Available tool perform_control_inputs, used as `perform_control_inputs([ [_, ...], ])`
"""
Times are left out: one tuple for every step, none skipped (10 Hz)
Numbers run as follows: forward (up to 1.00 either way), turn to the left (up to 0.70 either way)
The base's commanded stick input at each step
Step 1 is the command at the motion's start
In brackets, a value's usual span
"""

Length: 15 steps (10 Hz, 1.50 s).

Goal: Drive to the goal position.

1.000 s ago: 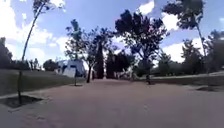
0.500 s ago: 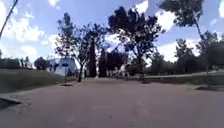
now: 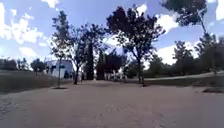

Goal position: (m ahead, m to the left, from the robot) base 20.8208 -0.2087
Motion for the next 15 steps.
perform_control_inputs([
  [1.0, 0.4],
  [1.0, 0.37],
  [1.0, 0.28],
  [1.0, 0.13],
  [1.0, 0.0],
  [1.0, 0.0],
  [1.0, 0.0],
  [1.0, 0.0],
  [1.0, 0.0],
  [1.0, 0.0],
  [1.0, 0.0],
  [1.0, 0.0],
  [1.0, 0.0],
  [1.0, 0.1],
  [1.0, 0.24],
])
